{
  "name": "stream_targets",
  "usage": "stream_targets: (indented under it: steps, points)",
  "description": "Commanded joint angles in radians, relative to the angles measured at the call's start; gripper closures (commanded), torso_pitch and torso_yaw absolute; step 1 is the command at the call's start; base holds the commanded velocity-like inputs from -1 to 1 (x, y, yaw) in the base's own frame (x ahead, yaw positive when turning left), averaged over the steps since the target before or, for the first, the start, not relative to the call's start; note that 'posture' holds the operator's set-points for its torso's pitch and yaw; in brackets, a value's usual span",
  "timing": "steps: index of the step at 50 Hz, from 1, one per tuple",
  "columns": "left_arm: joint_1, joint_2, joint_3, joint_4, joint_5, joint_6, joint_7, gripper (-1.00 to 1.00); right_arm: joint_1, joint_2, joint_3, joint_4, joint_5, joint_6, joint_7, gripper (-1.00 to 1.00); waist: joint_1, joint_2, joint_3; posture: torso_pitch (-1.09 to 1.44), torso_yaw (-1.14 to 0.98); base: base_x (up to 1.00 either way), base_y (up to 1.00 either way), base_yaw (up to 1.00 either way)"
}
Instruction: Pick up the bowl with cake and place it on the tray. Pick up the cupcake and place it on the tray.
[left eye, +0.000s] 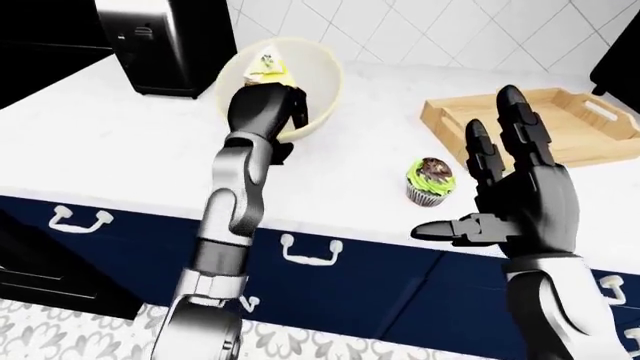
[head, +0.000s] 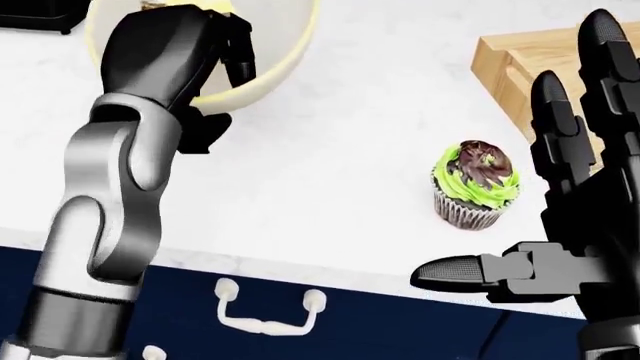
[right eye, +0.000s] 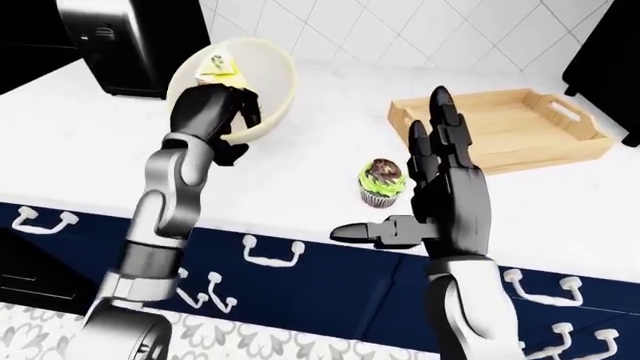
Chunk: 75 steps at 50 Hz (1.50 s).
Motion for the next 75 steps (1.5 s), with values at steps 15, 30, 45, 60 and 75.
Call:
stream_targets:
  steps: [15,30,45,60,75]
  points:
    - [0.064,-0.017,0.011,-0.334,0.062,-0.005,-0.159,1.00,-0.255,-0.306,-0.042,-0.126,-0.079,0.402,0.116,-1.00,0.004,-0.015,-0.011,0.00,0.00,0.00,0.00,0.00]
    - [0.059,-0.013,0.012,-0.352,0.074,-0.004,-0.161,1.00,-0.508,-0.491,0.212,0.016,-0.646,0.494,0.577,-1.00,0.006,-0.015,-0.004,0.00,0.00,0.00,0.00,0.00]
    - [0.067,-0.018,0.009,-0.334,0.083,-0.017,-0.138,1.00,-0.633,-0.245,0.147,0.388,-1.278,0.013,1.031,-1.00,0.009,0.000,-0.011,0.00,0.00,0.00,0.00,0.00]
    - [0.065,-0.015,0.012,-0.314,0.085,-0.025,-0.121,1.00,-0.644,-0.183,0.118,0.478,-1.344,-0.108,1.117,-1.00,0.006,0.005,-0.015,0.00,0.00,0.00,0.00,0.00]
    - [0.057,-0.006,0.015,-0.308,0.085,-0.028,-0.117,1.00,-0.596,-0.135,0.146,0.502,-1.362,-0.158,1.119,-1.00,0.001,0.009,-0.011,0.00,0.00,0.00,0.00,0.00]
